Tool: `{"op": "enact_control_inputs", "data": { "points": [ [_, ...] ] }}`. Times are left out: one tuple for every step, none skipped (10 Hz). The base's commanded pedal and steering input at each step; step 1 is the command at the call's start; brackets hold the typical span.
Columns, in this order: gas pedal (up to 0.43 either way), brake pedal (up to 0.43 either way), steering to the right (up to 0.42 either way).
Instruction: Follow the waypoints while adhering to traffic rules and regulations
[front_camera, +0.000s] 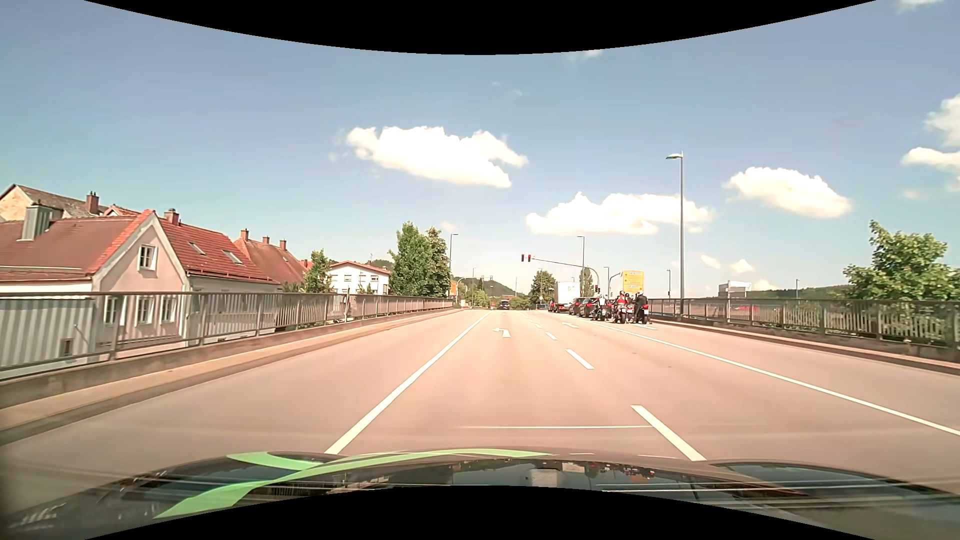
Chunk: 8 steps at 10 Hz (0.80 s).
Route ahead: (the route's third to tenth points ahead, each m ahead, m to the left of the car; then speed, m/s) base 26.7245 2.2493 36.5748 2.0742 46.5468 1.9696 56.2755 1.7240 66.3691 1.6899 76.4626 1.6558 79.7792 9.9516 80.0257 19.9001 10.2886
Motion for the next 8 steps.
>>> {"op": "enact_control_inputs", "data": {
  "points": [
    [0.039,0.000,-0.003],
    [0.000,0.000,0.000],
    [0.000,0.000,0.004],
    [0.000,0.000,0.005],
    [0.000,0.000,0.005],
    [0.000,0.000,0.004],
    [0.000,0.000,0.004],
    [0.000,0.000,0.004]
  ]
}}
